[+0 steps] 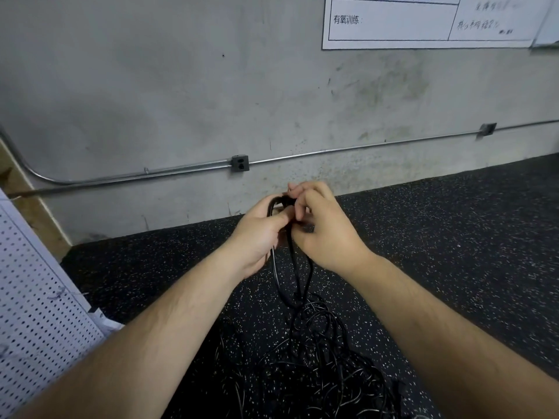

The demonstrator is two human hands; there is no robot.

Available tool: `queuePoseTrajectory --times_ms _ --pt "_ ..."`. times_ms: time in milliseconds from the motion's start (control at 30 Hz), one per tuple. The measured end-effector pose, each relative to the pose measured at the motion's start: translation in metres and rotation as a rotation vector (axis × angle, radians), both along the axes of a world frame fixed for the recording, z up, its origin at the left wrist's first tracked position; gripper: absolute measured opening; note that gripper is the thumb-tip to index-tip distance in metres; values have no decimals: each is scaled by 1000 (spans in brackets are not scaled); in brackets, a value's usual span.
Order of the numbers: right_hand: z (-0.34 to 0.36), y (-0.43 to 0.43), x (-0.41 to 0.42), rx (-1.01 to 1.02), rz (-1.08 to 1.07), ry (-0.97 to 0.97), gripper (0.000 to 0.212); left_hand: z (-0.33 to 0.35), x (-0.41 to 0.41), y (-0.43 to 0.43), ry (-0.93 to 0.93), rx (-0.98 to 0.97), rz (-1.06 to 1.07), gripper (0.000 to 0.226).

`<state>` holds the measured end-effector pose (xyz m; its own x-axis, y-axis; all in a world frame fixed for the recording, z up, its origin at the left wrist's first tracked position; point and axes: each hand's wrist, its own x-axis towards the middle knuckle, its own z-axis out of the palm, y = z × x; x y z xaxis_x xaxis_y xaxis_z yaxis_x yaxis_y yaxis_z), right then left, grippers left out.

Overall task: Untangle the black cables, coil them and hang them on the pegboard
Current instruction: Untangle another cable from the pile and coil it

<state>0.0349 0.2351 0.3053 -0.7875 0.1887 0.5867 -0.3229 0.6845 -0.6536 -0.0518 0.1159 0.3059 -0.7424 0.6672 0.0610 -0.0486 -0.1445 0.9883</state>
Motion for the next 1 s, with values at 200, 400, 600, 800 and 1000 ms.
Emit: queuePoseTrajectory --times_ms 200,400,600,800,1000 --pt "6 -15 0 -123 52 44 37 4 -3 -11 246 -97 84 21" --pt "-3 -15 -4 -163 -50 -108 73 11 -3 -16 260 -60 94 25" --pt "-17 -7 -7 -137 -37 -434 45 20 -4 -23 174 111 116 33" --pt "-16 10 -8 116 -52 -426 13 32 -21 -46 246 -132 52 31" --pt "-4 14 -9 509 50 -270 18 37 -23 -61 185 -544 -309 51"
